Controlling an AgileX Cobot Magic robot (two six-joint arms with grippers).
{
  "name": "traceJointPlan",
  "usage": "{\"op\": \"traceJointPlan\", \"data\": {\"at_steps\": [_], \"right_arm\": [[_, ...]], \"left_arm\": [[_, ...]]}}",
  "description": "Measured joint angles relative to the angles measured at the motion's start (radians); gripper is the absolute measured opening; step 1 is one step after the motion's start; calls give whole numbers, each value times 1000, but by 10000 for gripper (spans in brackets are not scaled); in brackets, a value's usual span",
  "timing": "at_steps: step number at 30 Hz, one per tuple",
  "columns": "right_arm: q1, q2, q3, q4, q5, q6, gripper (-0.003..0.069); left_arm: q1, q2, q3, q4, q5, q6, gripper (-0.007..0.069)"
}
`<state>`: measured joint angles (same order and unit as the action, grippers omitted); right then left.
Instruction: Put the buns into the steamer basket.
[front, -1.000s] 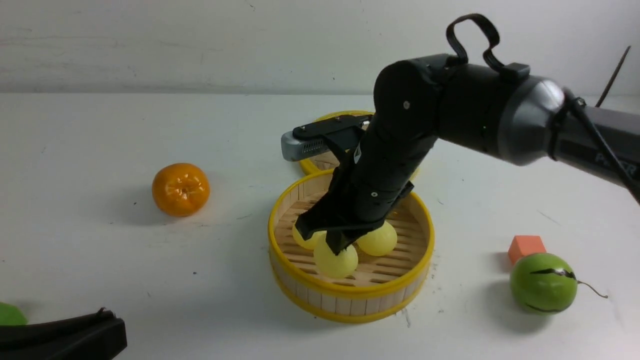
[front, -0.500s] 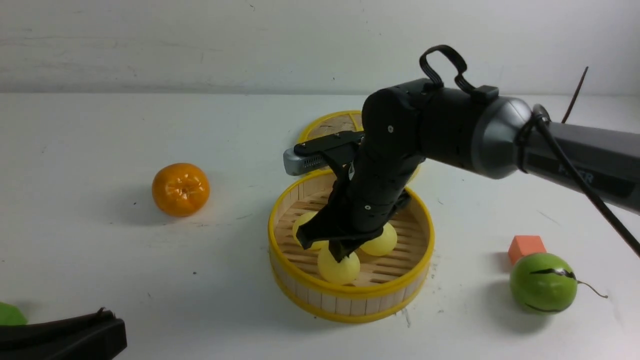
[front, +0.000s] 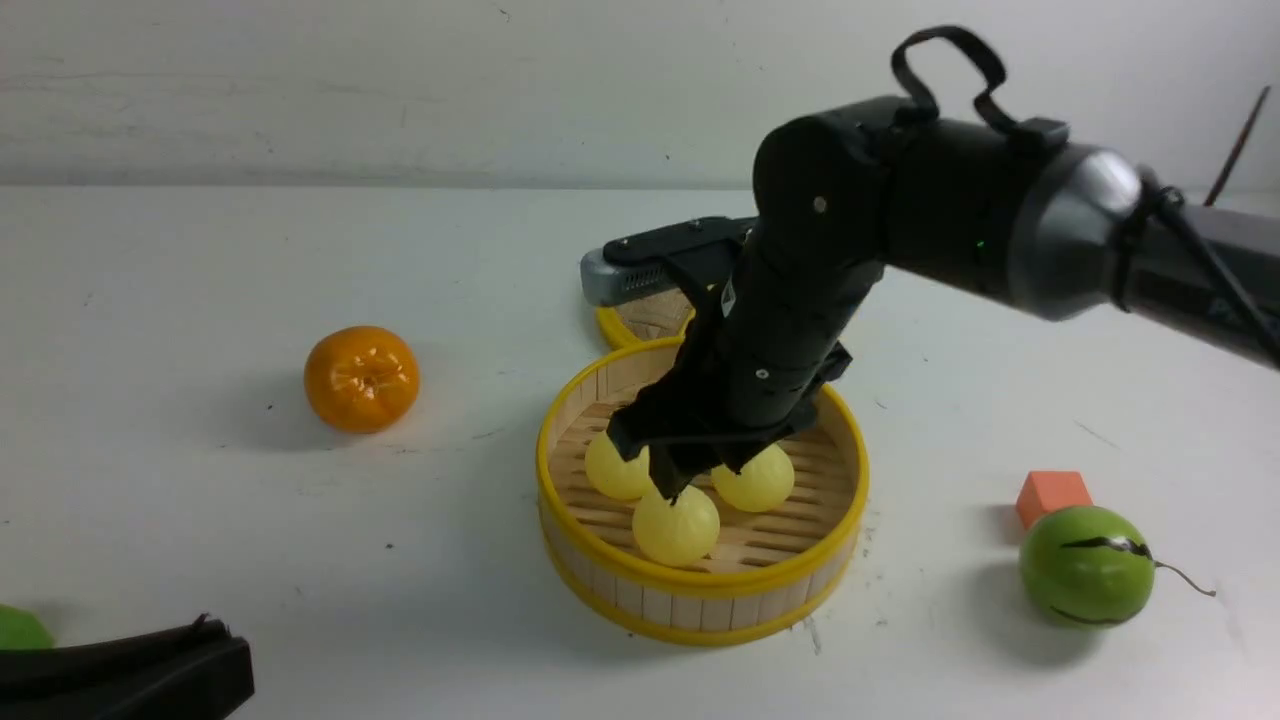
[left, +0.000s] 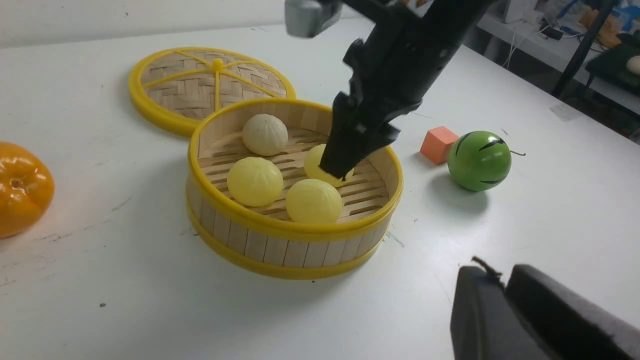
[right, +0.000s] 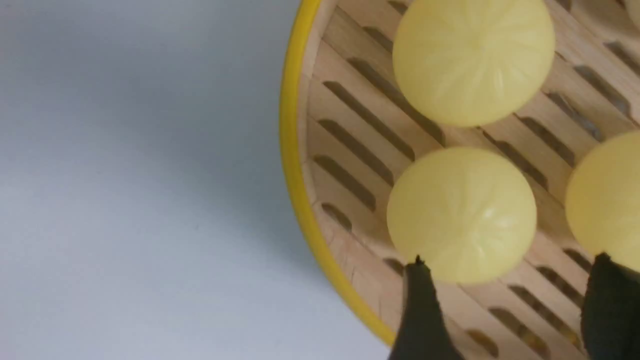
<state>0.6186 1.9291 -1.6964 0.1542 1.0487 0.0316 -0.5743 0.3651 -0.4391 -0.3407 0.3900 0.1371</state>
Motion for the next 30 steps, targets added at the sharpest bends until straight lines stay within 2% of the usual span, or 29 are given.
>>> {"op": "traceJointPlan", "data": {"at_steps": [2,3,5,7,8,9,10,12,18,22,30], "right_arm": [[0,-89,-1,-5,98,10,353],[0,-97,-1,-7,106,10,353],[0,-202,0,-14,168,14,238],[0,-247,11,-16,174,22,175],[0,-336,44,-19,175,38,92],[0,-347,56,-20,176,43,82],[4,-433,113,-29,179,69,15],[15,-522,183,-44,186,114,-13],[82,-859,500,-98,201,335,-6],[97,-1062,690,-113,175,431,-2],[98,-1366,951,-162,-60,455,2]], "left_arm": [[0,-3,0,0,0,0,68],[0,-3,0,0,0,0,66],[0,-32,0,-6,0,0,28],[0,-58,1,-9,1,0,2],[0,-125,1,-10,5,0,-13],[0,-125,1,-10,5,0,-13],[0,-202,7,-10,9,0,-13],[0,-268,24,-10,14,0,-13],[0,-376,124,-10,36,0,-13],[0,-377,147,-9,56,-3,-13],[0,-377,151,-9,95,-3,-13]]}}
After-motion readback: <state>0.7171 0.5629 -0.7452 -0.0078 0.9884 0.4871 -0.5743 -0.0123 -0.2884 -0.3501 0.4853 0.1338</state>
